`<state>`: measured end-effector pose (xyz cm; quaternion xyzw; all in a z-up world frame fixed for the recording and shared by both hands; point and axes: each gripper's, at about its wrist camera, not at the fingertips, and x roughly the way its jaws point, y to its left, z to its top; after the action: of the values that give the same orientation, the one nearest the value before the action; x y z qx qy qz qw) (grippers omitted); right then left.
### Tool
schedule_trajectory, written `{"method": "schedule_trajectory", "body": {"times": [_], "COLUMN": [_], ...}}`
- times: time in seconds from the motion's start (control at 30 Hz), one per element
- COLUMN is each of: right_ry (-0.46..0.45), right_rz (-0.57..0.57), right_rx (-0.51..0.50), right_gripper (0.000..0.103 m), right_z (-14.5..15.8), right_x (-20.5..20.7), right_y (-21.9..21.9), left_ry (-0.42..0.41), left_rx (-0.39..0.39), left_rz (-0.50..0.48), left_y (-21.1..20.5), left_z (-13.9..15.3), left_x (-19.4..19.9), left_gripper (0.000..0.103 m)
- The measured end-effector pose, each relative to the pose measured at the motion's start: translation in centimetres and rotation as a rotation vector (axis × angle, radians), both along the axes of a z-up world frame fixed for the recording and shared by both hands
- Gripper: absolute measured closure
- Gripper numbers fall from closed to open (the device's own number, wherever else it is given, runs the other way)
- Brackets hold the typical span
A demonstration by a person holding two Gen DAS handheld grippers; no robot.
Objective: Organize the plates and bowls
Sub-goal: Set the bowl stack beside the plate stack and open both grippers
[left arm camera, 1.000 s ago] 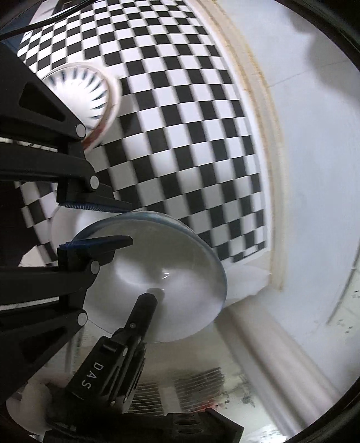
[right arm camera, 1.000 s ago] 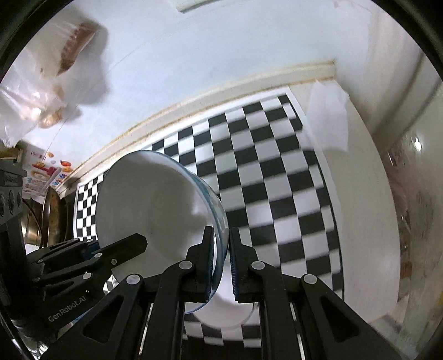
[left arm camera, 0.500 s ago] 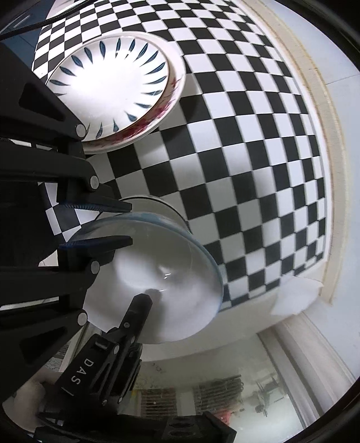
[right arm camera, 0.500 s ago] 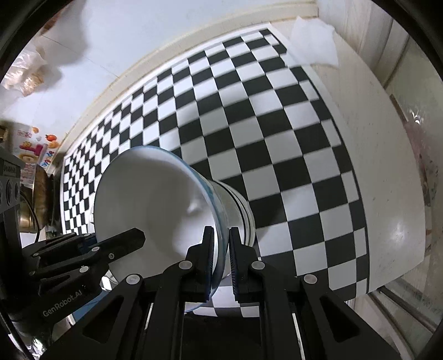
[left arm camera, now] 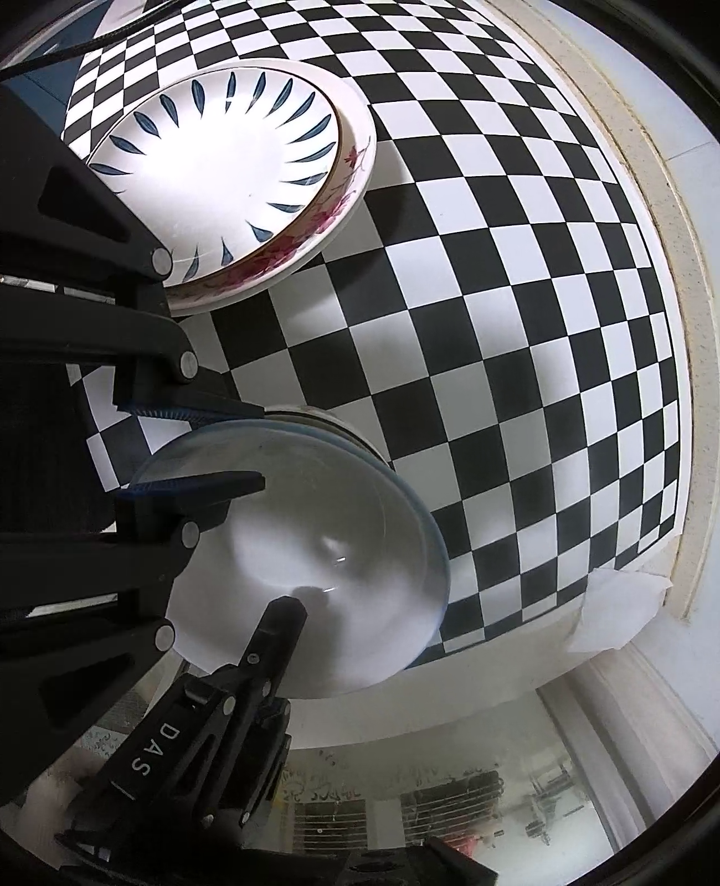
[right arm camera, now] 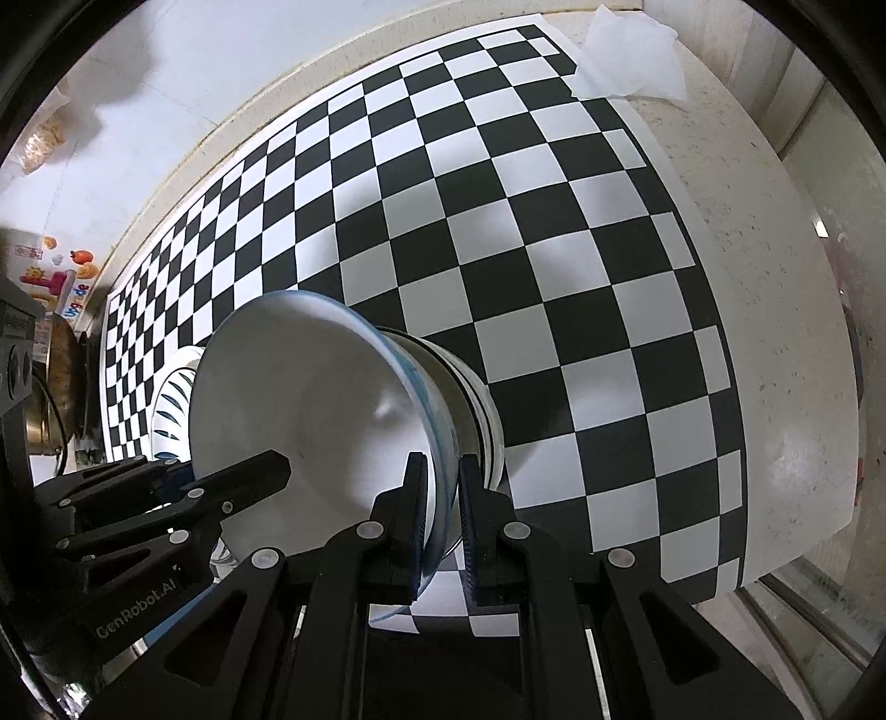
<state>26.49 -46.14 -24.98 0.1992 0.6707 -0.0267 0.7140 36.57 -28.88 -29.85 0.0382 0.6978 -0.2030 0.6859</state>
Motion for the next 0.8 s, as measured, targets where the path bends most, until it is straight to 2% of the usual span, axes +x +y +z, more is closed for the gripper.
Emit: {"method": "schedule_trajectory", "body": {"times": [0.4, 0.8], "right_ry": [0.046, 0.059], "right_rz": [0.037, 0.048], "right_rx": [-0.034, -0.070], "right_gripper": [0.087, 0.086], "right_z": [-0.6, 0.2], "right_x": [1.1, 1.4], "right_y": [1.3, 1.6], "left_ry": [-0.001, 0.014], "left_rx": [0.036, 0.047], "left_rz": [-0.007, 0.018], "left_y": [-0.6, 0.1], "left_z": [-0.7, -0.7], "left_x": [-0.1, -0.3], "left_gripper": [0.088, 0.088]}}
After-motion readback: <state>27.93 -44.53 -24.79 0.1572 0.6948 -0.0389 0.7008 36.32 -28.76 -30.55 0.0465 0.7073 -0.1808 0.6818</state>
